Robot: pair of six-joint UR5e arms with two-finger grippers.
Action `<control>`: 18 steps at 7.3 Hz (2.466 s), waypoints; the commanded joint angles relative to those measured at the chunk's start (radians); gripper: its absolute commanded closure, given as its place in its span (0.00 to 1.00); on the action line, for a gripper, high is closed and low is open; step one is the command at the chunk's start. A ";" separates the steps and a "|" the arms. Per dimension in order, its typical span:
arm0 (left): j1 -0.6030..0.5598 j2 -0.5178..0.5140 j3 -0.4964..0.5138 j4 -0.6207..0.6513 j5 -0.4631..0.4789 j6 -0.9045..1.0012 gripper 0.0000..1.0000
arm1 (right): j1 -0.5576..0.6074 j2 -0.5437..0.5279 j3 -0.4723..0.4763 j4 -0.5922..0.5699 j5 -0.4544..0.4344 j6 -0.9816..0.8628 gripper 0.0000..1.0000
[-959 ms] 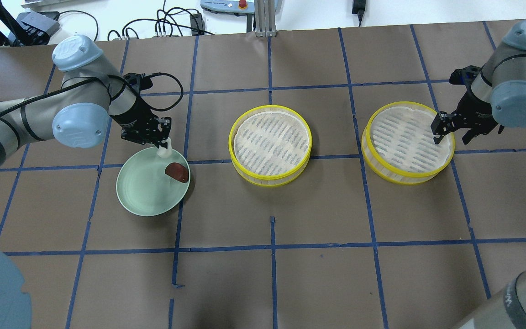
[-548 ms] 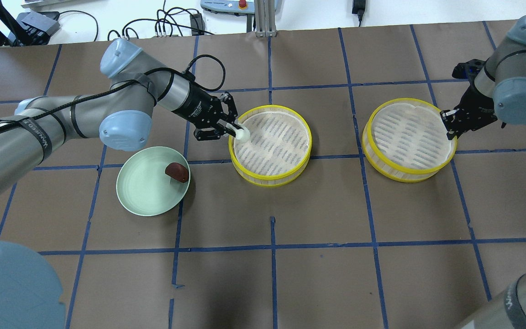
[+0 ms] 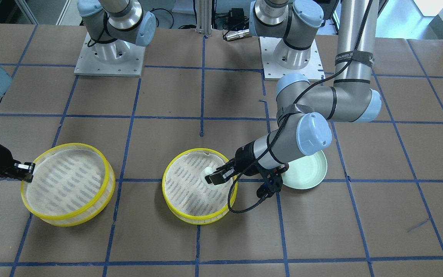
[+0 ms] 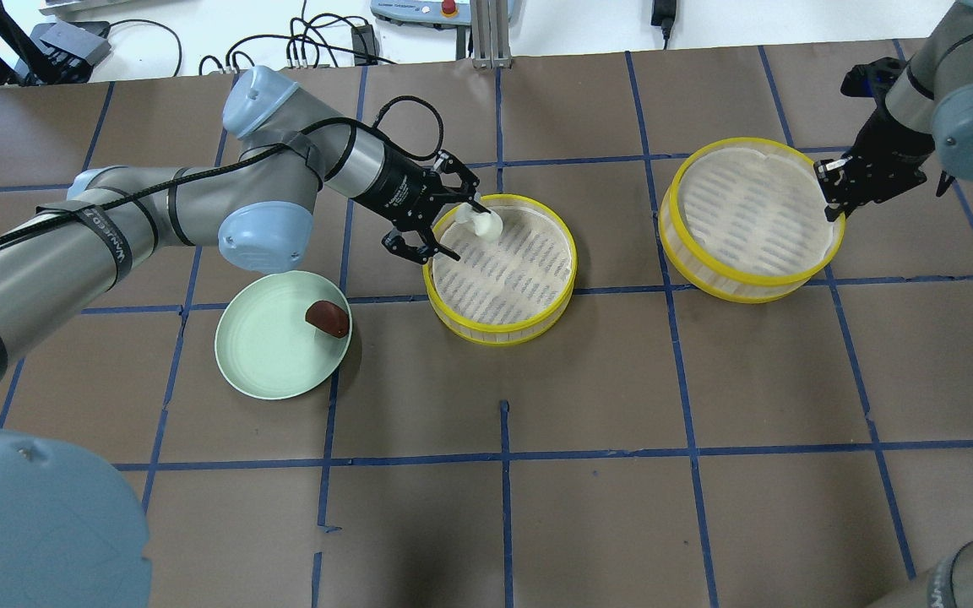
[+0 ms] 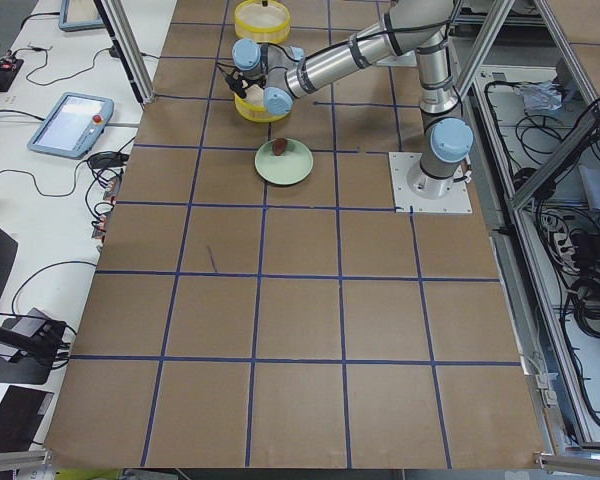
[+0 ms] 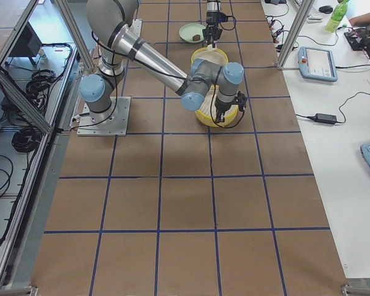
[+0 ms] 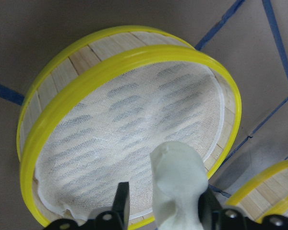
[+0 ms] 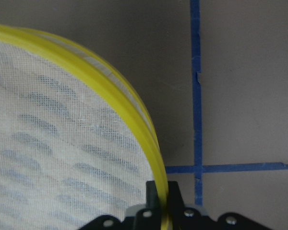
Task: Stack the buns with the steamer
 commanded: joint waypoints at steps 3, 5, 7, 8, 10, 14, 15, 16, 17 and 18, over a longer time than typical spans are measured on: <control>-0.001 0.010 0.002 0.001 0.084 0.075 0.00 | 0.188 -0.033 -0.050 0.067 0.012 0.311 0.93; 0.004 0.047 -0.025 -0.087 0.428 0.420 0.00 | 0.302 -0.024 -0.053 0.062 0.010 0.476 0.93; 0.010 0.064 -0.047 -0.180 0.689 0.653 0.00 | 0.424 0.005 -0.050 0.044 0.004 0.621 0.93; 0.012 0.065 -0.094 -0.172 0.730 0.720 0.00 | 0.466 0.031 -0.053 0.012 0.004 0.678 0.93; 0.013 0.061 -0.107 -0.169 0.730 0.729 0.05 | 0.518 0.077 -0.051 -0.020 -0.004 0.746 0.93; 0.015 0.065 -0.094 -0.171 0.733 0.741 0.73 | 0.541 0.097 -0.048 -0.034 -0.008 0.745 0.92; 0.016 0.065 -0.093 -0.171 0.733 0.743 0.80 | 0.541 0.099 -0.047 -0.030 -0.031 0.736 0.92; 0.016 0.070 -0.091 -0.172 0.759 0.744 0.80 | 0.540 0.097 -0.048 -0.022 -0.071 0.719 0.92; 0.016 0.080 -0.090 -0.177 0.819 0.744 0.82 | 0.540 0.090 -0.051 -0.019 -0.073 0.719 0.92; 0.016 0.088 -0.090 -0.183 0.863 0.744 0.84 | 0.538 0.088 -0.051 -0.017 -0.074 0.719 0.92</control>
